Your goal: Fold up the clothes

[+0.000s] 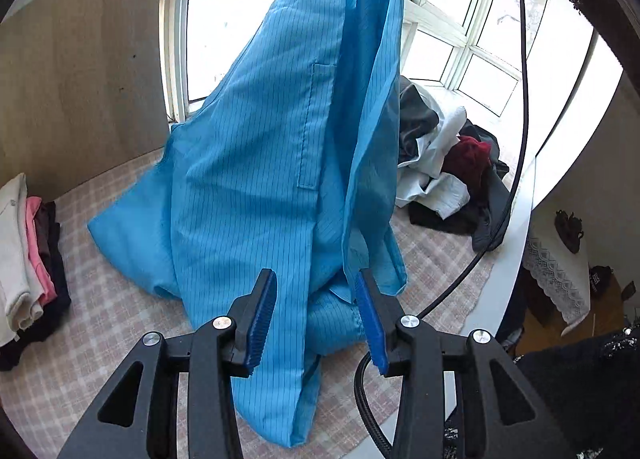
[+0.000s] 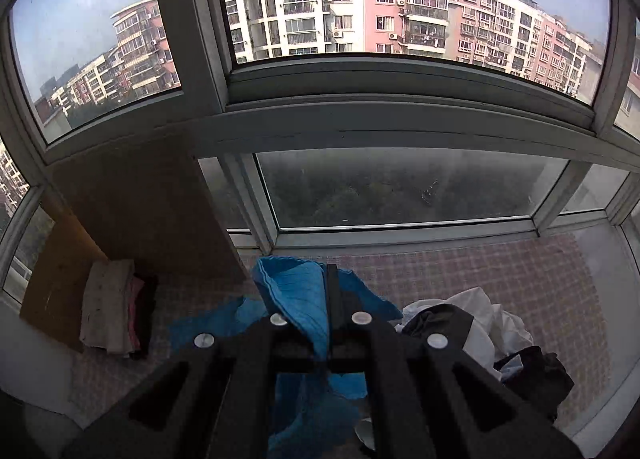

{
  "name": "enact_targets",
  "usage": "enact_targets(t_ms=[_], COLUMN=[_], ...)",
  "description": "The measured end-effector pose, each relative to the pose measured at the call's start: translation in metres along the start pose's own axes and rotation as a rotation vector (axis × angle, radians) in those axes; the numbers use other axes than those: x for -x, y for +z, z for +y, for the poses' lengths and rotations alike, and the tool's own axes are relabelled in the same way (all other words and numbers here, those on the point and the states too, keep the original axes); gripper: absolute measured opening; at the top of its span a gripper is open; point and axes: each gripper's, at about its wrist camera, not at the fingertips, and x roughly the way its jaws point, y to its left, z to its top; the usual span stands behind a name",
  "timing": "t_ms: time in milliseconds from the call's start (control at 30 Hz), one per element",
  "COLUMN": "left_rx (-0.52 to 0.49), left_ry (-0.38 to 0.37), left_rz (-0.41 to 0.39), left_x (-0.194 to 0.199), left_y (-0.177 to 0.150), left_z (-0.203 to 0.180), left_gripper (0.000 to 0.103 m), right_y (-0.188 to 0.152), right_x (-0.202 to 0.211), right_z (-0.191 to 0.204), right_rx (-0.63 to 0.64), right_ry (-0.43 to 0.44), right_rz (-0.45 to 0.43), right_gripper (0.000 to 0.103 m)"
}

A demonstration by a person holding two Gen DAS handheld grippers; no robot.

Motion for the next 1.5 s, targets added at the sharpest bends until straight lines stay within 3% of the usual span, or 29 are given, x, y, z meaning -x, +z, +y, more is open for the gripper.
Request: enact_targets(t_ms=[233, 433, 500, 533, 667, 833, 933, 1033, 1133, 1200, 1367, 1433, 1467, 1500], left_rx=[-0.034, -0.033, 0.003, 0.024, 0.098, 0.101, 0.107, 0.095, 0.124, 0.148, 0.114, 0.104, 0.099, 0.098], left_ry=[0.086, 0.18, 0.168, 0.16, 0.098, 0.071, 0.028, 0.079, 0.08, 0.041, 0.087, 0.092, 0.089, 0.086], left_rz=[0.123, 0.162, 0.171, 0.172, 0.091, -0.017, -0.006, 0.073, 0.075, 0.061, 0.082, 0.098, 0.108, 0.117], left_x=[-0.06, -0.089, -0.094, -0.095, -0.068, -0.036, -0.049, -0.08, -0.086, -0.085, -0.108, -0.121, -0.125, -0.126], left_y=[-0.024, -0.023, -0.02, -0.019, -0.009, 0.006, 0.007, -0.002, -0.013, -0.016, -0.01, -0.008, -0.008, -0.01], left_z=[-0.012, -0.004, 0.003, 0.006, 0.001, -0.024, -0.034, -0.041, -0.044, -0.046, -0.052, -0.052, -0.052, -0.052], left_gripper=[0.044, 0.042, 0.026, 0.007, 0.005, 0.005, 0.005, 0.008, 0.023, 0.034, 0.039, 0.029, 0.007, 0.001], right_y=[-0.011, -0.012, -0.012, -0.012, -0.01, -0.006, -0.005, -0.005, -0.005, -0.005, -0.004, -0.004, -0.004, -0.004], right_x=[-0.021, -0.029, -0.031, -0.032, -0.034, -0.034, -0.035, -0.036, -0.04, -0.043, -0.05, -0.052, -0.052, -0.053], right_z=[-0.038, -0.056, -0.06, -0.062, -0.072, -0.083, -0.085, -0.088, -0.09, -0.092, -0.095, -0.096, -0.097, -0.098], right_rx=[0.002, 0.008, 0.02, 0.023, 0.032, 0.041, 0.051, 0.06, 0.064, 0.063, 0.063, 0.064, 0.064, 0.065], right_ry=[-0.016, 0.016, 0.028, 0.034, 0.055, 0.076, 0.08, 0.084, 0.088, 0.092, 0.102, 0.105, 0.107, 0.107], right_rz=[0.025, 0.036, 0.035, 0.036, 0.032, 0.023, 0.021, 0.019, 0.027, 0.03, 0.035, 0.035, 0.035, 0.035], right_gripper=[0.003, 0.003, 0.003, 0.003, 0.003, 0.003, 0.003, 0.003, 0.003, 0.003, 0.003, 0.003, 0.003, 0.003])
